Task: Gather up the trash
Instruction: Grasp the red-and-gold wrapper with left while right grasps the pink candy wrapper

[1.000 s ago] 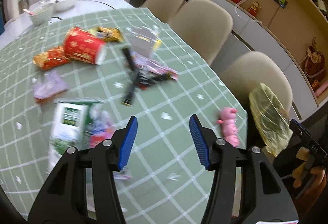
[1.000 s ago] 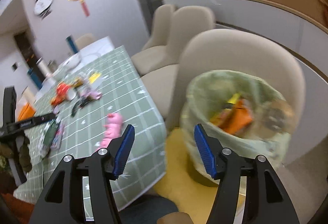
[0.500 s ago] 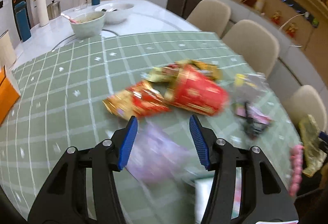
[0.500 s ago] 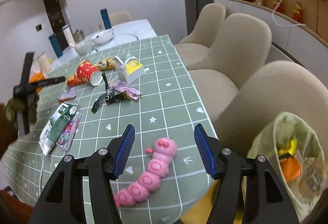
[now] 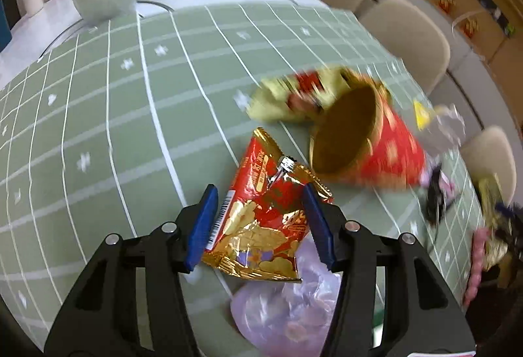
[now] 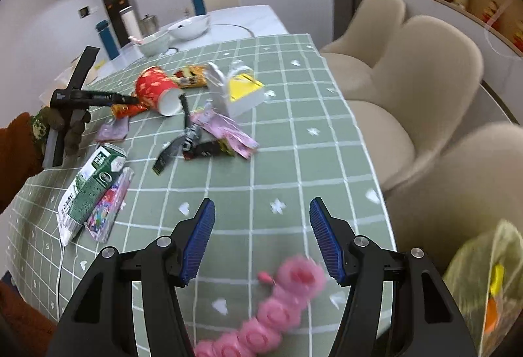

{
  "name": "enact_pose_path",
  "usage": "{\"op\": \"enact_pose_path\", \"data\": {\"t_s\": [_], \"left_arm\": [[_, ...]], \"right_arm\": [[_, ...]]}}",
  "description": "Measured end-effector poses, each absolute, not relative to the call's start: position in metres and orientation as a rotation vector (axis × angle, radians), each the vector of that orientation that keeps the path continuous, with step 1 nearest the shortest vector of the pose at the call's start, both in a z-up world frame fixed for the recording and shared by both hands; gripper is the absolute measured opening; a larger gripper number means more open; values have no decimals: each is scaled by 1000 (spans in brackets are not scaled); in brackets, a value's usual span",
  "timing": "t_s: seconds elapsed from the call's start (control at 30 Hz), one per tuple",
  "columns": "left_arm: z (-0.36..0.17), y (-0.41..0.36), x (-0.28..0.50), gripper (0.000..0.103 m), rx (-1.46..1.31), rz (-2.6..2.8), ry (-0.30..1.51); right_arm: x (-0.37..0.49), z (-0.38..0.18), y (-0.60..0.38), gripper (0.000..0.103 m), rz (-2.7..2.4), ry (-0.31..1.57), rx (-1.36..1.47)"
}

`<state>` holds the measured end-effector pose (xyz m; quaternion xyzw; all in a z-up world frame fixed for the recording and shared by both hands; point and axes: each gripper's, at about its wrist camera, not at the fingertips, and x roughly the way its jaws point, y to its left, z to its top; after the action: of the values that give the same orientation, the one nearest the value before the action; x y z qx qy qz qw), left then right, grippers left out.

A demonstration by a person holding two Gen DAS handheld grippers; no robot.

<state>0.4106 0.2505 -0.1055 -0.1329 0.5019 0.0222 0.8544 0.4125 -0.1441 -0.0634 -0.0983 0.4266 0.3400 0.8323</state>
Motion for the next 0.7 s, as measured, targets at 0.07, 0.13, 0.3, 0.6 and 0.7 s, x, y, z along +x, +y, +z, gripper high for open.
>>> {"op": "enact_pose_path", "data": {"t_s": [0.07,0.13,0.3,0.6,0.7], "left_arm": [[-103,234,399,35,-248,61,1068],[-102,225,388,18,-240,107,1075],[-97,222,355,13,-409,154,1039],[-44,218,314,13,-520,206,885],[-40,214,305,13,-559,177,883]], "right_arm": [[419,-64,-132,57,749,901,-226],[425,-64,-120,57,781,890,-238],[441,-64,-88,57,859,874,-264],[492,-97,-32,37,874,965,-318],[497,-111,-19,37,888,1010,-340]]}}
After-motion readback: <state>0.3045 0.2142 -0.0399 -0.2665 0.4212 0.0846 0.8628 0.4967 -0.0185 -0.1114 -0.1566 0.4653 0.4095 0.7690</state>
